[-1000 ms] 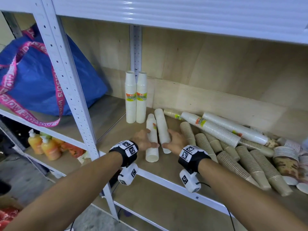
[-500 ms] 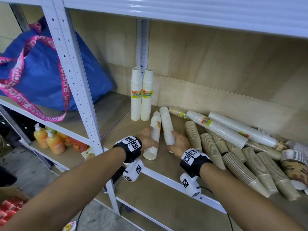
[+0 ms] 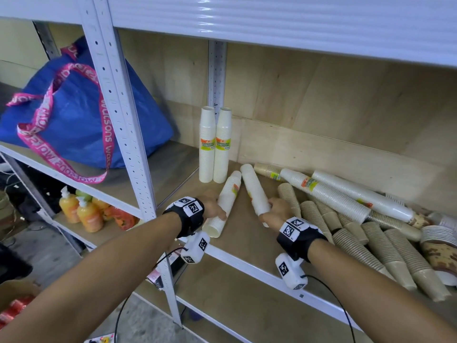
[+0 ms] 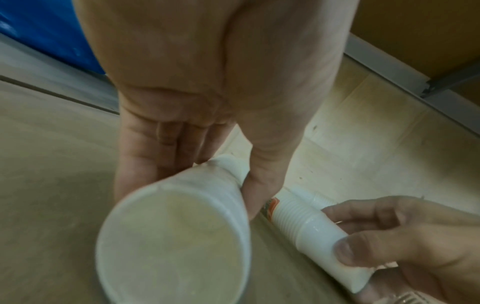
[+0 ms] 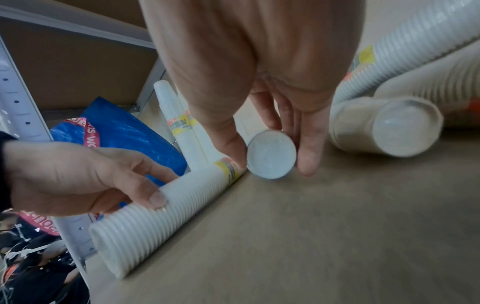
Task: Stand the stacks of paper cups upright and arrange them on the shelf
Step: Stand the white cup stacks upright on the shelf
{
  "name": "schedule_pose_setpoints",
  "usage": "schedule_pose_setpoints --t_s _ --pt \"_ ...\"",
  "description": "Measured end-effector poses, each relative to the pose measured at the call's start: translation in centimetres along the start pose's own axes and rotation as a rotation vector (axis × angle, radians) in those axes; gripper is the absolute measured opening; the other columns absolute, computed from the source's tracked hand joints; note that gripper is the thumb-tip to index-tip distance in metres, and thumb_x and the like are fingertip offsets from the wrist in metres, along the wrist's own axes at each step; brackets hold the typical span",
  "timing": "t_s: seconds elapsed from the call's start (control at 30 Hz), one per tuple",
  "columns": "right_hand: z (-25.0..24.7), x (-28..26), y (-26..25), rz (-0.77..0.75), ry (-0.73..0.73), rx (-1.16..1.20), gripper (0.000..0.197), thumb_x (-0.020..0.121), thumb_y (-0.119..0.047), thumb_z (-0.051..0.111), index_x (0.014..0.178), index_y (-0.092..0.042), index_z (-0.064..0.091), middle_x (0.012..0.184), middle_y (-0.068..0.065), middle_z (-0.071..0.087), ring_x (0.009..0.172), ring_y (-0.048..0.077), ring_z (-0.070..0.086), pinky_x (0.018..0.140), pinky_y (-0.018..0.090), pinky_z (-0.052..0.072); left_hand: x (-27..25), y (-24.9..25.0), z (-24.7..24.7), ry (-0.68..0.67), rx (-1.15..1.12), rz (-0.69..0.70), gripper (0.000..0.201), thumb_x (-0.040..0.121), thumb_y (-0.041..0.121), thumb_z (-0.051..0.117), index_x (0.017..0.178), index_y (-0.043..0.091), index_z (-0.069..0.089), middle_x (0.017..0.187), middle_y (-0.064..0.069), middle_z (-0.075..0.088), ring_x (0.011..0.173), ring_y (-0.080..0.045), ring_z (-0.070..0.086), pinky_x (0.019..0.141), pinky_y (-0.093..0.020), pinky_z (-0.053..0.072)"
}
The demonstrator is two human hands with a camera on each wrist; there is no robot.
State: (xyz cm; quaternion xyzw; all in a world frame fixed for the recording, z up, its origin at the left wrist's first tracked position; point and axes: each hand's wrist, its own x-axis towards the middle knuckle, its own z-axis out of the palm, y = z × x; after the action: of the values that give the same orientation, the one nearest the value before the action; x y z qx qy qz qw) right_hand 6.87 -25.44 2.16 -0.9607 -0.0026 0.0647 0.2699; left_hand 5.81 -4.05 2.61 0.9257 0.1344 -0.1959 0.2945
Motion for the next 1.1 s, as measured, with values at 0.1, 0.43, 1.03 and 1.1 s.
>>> schedule_pose_setpoints --t_s 0.1,0.43,1.03,1.1 --pt "-2.3 0.2 -0.7 0.01 0.043 -0.037 0.035 0.079 -0.023 0.072 0.108 -0.007 0.062 0.105 0.009 0.065 0.088 0.023 0.06 0.07 0.028 0.047 -0.4 -0.2 -0.3 -0.043 -0.082 -0.005 0.089 0.069 0.031 0.082 0.146 0.024 0.037 0.124 -0.003 0.061 0.095 -0.027 0.066 0.086 -0.041 0.057" --pt "-11.8 0.7 -7.0 -0.041 0.27 -0.023 0.032 0.079 -0.006 0.065 0.111 -0.006 0.068 0.119 0.01 0.062 0.105 0.028 0.062 0.077 0.024 0.048 -1.4 0.7 -2.1 0.153 -0.225 0.164 0.072 0.07 0.012 0.084 0.13 0.013 0.044 0.118 -0.004 0.056 0.106 -0.024 0.056 0.083 -0.04 0.055" --pt "-14.5 0.4 -14.7 -0.415 0.235 -0.073 0.027 0.081 -0.008 0.064 0.107 -0.006 0.069 0.112 0.008 0.066 0.102 0.026 0.062 0.084 0.029 0.052 0.1 2.1 -0.2 0.373 -0.286 0.278 0.072 0.072 0.003 0.078 0.127 0.016 0.034 0.121 -0.007 0.054 0.114 -0.028 0.054 0.095 -0.043 0.048" --pt "-14.1 0.6 -14.5 -0.409 0.223 -0.073 0.028 0.081 -0.01 0.065 0.109 -0.007 0.068 0.114 0.009 0.065 0.103 0.027 0.062 0.087 0.031 0.053 0.5 1.9 0.1 0.378 -0.282 0.282 0.072 0.071 0.004 0.078 0.126 0.018 0.034 0.12 -0.006 0.055 0.114 -0.028 0.055 0.095 -0.045 0.049"
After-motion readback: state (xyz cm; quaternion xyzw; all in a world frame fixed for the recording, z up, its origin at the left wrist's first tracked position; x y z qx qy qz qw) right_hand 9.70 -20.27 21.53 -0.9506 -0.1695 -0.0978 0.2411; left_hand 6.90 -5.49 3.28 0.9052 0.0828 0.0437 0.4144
